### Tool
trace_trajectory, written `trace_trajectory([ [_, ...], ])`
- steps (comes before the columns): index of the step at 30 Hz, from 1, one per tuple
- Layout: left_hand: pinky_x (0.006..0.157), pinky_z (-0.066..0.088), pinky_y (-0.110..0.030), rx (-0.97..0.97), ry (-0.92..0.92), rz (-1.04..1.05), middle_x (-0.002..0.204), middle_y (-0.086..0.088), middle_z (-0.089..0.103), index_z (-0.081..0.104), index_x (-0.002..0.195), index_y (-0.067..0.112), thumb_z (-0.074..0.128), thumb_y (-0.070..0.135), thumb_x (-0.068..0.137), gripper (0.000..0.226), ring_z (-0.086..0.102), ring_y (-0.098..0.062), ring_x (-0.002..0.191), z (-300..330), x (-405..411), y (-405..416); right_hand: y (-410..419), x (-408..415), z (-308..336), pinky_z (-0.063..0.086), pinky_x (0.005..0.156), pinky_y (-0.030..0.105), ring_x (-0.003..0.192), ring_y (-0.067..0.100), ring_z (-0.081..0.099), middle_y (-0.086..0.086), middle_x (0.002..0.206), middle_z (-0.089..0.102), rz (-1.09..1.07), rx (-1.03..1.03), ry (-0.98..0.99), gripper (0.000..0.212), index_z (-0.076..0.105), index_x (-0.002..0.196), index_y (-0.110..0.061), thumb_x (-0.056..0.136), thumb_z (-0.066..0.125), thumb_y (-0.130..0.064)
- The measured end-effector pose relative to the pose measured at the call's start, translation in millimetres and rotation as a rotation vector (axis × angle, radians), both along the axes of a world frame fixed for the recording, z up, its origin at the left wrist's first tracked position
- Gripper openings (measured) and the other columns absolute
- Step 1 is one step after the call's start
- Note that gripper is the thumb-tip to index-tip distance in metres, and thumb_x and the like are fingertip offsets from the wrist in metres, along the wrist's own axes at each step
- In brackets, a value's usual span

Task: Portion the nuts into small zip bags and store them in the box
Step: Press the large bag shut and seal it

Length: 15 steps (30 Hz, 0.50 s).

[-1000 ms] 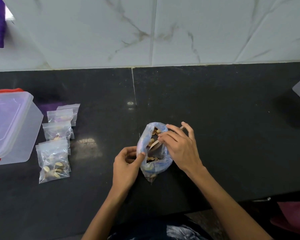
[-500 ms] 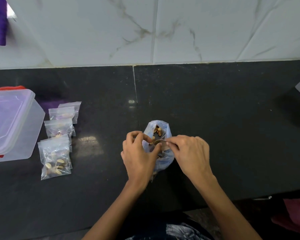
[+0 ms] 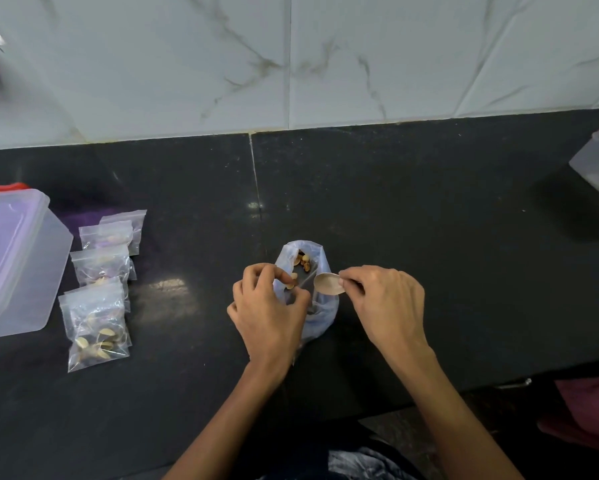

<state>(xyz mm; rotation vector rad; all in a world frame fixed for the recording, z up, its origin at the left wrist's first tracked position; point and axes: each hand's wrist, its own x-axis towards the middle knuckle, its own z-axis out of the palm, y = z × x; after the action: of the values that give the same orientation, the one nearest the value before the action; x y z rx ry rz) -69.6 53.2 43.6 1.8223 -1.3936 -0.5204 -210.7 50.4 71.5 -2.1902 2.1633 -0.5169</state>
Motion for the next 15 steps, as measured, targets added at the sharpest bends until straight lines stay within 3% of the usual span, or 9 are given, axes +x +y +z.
trace_trajectory([
  [5, 0.086, 0.041, -0.042, 0.025, 0.048, 0.013, 0.099, 0.012, 0.055, 0.06, 0.084, 0.025, 0.075, 0.026, 0.077, 0.017, 0.051, -0.012, 0.099, 2, 5, 0, 6, -3, 3, 0.052, 0.071, 0.03, 0.081, 0.012, 0.064, -0.007, 0.094, 0.069, -0.069, 0.163, -0.106, 0.021, 0.066, 0.111, -0.027, 0.096, 0.052, -0.024],
  [10, 0.088, 0.047, -0.053, 0.032, 0.129, 0.048, 0.094, 0.014, 0.057, 0.059, 0.083, 0.028, 0.07, 0.026, 0.081, 0.011, 0.057, -0.012, 0.095, 4, 14, 1, 18, -15, -12, 0.049, 0.084, 0.025, 0.099, 0.013, 0.059, 0.001, 0.113, 0.063, -0.225, 0.197, -0.452, 0.038, 0.059, 0.126, -0.018, 0.095, 0.047, -0.001],
  [15, 0.078, 0.049, -0.036, 0.057, 0.183, 0.067, 0.088, 0.012, 0.059, 0.058, 0.081, 0.028, 0.069, 0.026, 0.082, 0.012, 0.054, -0.002, 0.078, 3, 24, 1, 31, -17, -25, 0.051, 0.093, 0.031, 0.106, 0.016, 0.061, 0.002, 0.117, 0.064, -0.387, 0.142, -0.628, 0.041, 0.061, 0.125, -0.014, 0.09, 0.053, 0.005],
])
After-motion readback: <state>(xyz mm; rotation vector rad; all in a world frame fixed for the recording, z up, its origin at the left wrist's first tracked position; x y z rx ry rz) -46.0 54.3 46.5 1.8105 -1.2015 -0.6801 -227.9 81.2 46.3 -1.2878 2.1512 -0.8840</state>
